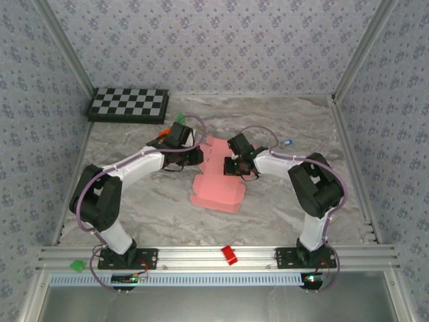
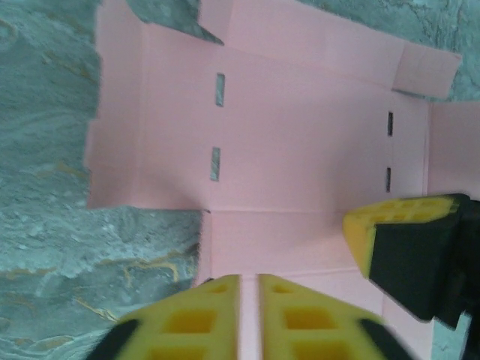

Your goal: Fold the paper box

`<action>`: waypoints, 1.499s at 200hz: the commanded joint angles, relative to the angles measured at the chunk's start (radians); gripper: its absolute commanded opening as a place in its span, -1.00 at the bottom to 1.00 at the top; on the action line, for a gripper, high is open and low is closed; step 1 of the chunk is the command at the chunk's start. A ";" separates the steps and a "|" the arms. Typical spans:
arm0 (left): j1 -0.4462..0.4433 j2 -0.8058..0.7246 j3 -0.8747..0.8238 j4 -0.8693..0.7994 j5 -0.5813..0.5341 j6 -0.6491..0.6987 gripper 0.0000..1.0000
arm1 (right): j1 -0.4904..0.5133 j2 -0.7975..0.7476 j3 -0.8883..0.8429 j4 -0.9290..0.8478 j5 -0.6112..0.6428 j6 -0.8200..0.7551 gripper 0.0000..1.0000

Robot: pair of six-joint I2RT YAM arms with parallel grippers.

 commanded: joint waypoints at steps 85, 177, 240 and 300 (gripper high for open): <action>-0.134 0.144 -0.036 0.048 -0.040 -0.090 -1.00 | -0.136 0.147 0.169 -0.095 -0.080 -0.142 -1.00; -0.134 0.199 -0.052 -0.020 -0.187 -0.090 -1.00 | -0.116 0.071 -0.011 -0.070 -0.042 -0.073 -1.00; -0.131 0.177 0.008 -0.080 -0.198 -0.045 -1.00 | -0.085 -0.057 -0.050 -0.093 -0.035 -0.068 -1.00; -0.129 0.153 0.076 -0.045 -0.047 -0.007 -1.00 | -0.167 -0.055 0.117 -0.205 -0.035 -0.220 -0.85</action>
